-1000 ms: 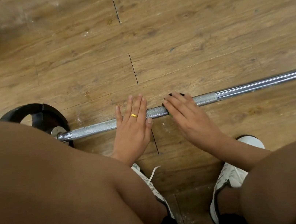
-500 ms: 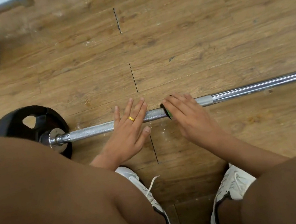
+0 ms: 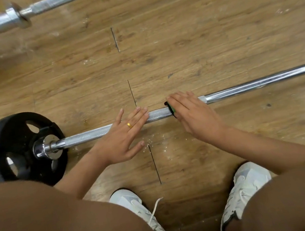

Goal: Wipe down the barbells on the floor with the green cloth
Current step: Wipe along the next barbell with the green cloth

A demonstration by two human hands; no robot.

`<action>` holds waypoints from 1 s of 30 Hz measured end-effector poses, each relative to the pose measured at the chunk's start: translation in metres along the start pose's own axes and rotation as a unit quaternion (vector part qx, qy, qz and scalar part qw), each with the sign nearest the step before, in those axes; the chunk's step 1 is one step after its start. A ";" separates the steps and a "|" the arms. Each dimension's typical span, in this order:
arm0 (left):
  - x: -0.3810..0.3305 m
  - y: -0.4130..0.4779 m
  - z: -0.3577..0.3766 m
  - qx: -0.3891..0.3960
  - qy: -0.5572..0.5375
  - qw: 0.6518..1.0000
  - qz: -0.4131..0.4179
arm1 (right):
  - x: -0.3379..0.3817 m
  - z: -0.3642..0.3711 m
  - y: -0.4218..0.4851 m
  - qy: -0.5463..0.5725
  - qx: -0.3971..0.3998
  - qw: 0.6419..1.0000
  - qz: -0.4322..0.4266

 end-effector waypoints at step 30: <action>0.003 0.061 -0.006 -0.011 0.064 0.978 -0.197 | -0.017 0.014 0.059 0.018 -0.008 1.000 0.020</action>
Point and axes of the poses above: each hand's wrist, its own y-axis towards the middle knuckle, its own z-axis out of the palm, x = y × z, the point moved 1 cm from there along y, towards the middle knuckle, and after that the axes turned 9 degrees about -y, right-handed, at the moved point
